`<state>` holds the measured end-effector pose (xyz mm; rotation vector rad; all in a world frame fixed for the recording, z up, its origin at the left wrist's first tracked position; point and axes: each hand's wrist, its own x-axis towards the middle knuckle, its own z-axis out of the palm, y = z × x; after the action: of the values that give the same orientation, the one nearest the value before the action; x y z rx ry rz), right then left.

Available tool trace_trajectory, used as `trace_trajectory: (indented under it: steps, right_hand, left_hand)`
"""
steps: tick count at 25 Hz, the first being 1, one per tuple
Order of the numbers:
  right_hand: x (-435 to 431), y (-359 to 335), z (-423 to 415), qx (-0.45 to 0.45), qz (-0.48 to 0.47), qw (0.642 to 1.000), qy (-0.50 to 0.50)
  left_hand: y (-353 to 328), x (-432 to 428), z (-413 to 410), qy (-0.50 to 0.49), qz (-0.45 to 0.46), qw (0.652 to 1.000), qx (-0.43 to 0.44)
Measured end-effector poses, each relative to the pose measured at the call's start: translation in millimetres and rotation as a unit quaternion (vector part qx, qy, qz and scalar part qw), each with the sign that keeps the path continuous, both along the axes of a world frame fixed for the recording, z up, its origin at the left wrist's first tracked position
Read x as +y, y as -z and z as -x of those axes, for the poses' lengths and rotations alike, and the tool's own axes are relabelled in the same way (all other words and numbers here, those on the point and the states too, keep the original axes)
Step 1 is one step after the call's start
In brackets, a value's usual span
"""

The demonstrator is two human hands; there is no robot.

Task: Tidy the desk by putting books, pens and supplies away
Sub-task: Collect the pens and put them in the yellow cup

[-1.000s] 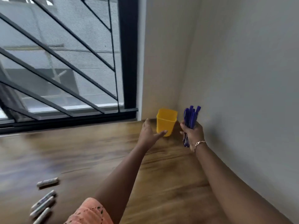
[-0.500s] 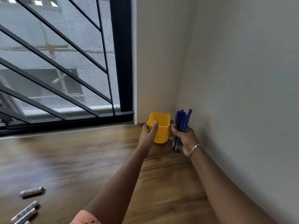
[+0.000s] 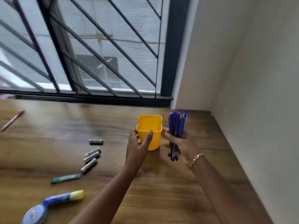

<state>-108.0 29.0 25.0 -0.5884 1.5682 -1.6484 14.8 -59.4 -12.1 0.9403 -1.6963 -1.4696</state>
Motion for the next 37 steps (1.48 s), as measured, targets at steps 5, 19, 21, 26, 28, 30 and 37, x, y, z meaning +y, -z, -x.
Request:
trace_trajectory:
  steps: [5,19,21,26,28,30,37]
  right_hand:
    - [-1,11,-46,-0.02,0.005,0.998,-0.064]
    - [-70,-51,-57,0.018,0.143,0.988,-0.062]
    - [-86,-40,-63,0.018,0.121,0.99,-0.073]
    - [-94,-20,-65,-0.031,0.087,0.995,-0.047]
    - [-93,-22,-64,-0.006,0.083,0.995,-0.057]
    - [-91,-25,-63,0.031,0.083,0.994,-0.068]
    - [-90,-36,-53,0.264,0.058,0.962,-0.022]
  left_hand:
    - [18,6,-52,-0.082,0.021,0.996,-0.033]
    - [-10,-4,-82,-0.117,0.11,0.987,-0.024]
    - [-12,-9,-82,-0.121,0.112,0.986,-0.015]
    - [-11,-18,-83,-0.104,0.107,0.989,-0.02]
    - [-9,-20,-81,-0.095,0.106,0.989,-0.027]
    - [-7,-21,-80,-0.086,0.108,0.99,-0.036]
    - [-12,-30,-83,-0.038,0.182,0.975,-0.119]
